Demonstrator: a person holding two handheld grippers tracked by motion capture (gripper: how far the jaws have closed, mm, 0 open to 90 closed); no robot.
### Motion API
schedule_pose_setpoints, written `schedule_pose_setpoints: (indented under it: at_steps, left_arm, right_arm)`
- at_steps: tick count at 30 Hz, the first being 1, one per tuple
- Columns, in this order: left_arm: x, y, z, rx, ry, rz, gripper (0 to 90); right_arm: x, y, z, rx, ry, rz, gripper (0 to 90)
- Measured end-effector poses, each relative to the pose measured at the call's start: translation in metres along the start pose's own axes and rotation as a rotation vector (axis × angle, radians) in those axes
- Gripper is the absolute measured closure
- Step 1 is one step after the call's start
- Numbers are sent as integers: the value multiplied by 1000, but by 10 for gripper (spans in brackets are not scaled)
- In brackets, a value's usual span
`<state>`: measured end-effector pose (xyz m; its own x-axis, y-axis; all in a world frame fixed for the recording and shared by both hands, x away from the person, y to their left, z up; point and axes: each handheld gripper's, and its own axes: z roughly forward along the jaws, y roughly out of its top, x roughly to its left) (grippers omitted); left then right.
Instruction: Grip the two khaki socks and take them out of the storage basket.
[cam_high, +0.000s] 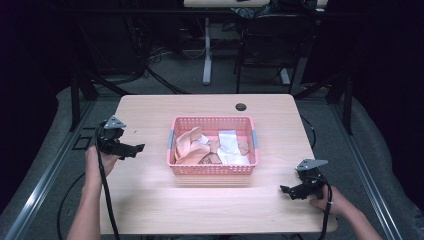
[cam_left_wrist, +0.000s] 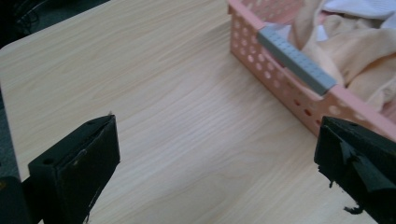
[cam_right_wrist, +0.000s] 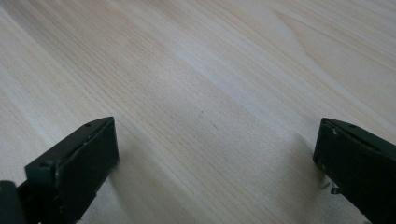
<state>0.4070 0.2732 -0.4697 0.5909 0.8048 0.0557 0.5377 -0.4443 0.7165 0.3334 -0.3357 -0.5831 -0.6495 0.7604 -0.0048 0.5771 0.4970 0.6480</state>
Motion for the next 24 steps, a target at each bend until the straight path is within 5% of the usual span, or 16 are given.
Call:
schedule_pose_setpoints:
  at_steps: [15,24]
  left_arm:
    - [-27,25,-5,27,-32,39,1]
    - [-50,41,3,41,-91,110,1]
  right_arm:
    - [0,0,0,0,0,0,0]
    - [0,0,0,-2,4,0,0]
